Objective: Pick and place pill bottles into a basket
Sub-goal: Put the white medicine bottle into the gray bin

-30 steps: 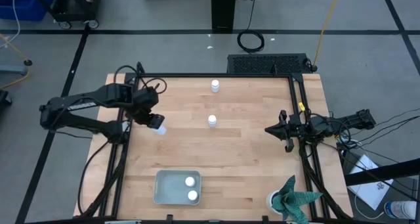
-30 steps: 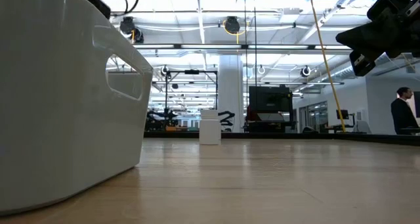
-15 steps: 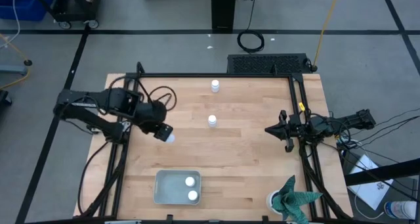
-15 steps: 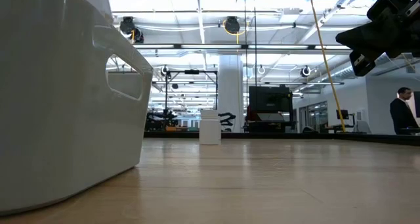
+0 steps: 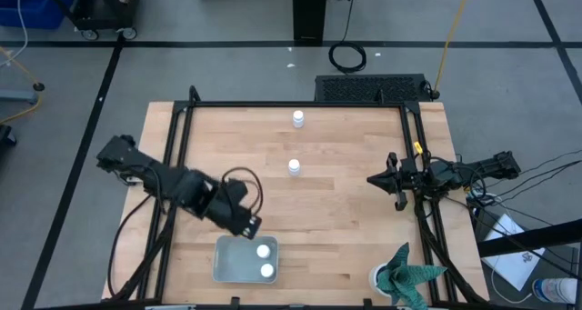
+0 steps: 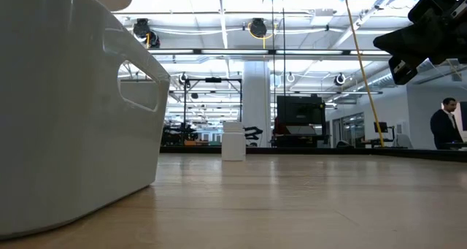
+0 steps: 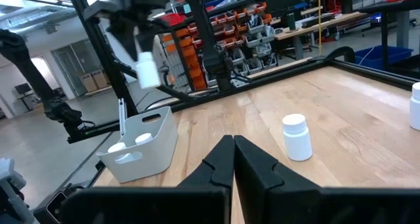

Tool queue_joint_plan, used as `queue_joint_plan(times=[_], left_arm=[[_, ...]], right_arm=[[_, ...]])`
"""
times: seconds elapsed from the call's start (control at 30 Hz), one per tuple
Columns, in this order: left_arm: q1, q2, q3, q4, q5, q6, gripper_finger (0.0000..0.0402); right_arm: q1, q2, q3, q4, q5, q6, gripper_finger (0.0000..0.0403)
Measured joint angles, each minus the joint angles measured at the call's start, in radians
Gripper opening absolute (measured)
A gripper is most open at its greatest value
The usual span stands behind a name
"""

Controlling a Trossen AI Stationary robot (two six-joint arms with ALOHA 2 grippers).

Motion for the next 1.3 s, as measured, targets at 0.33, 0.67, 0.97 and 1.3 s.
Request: queue_joint_plan(times=[0.33, 0.67, 0.97, 1.3], left_arm=[[-0.119, 0.096, 0.007, 0.013, -0.014, -0.227, 0.0163], [-0.19, 0.178, 0.007, 0.072, -0.02, -0.373, 0.0163], [-0.184, 0.275, 0.007, 0.032, 0.047, -0.356, 0.0176], [-0.157, 0.347, 0.007, 0.009, 0.041, -0.31, 0.0179]], right_arm=[[0.0, 0.0, 0.0, 0.0, 0.0, 0.0, 0.0004], [0.0, 0.0, 0.0, 0.0, 0.0, 0.0, 0.0004], [0.0, 0.0, 0.0, 0.0, 0.0, 0.0, 0.0004], [0.0, 0.0, 0.0, 0.0, 0.0, 0.0, 0.0004]])
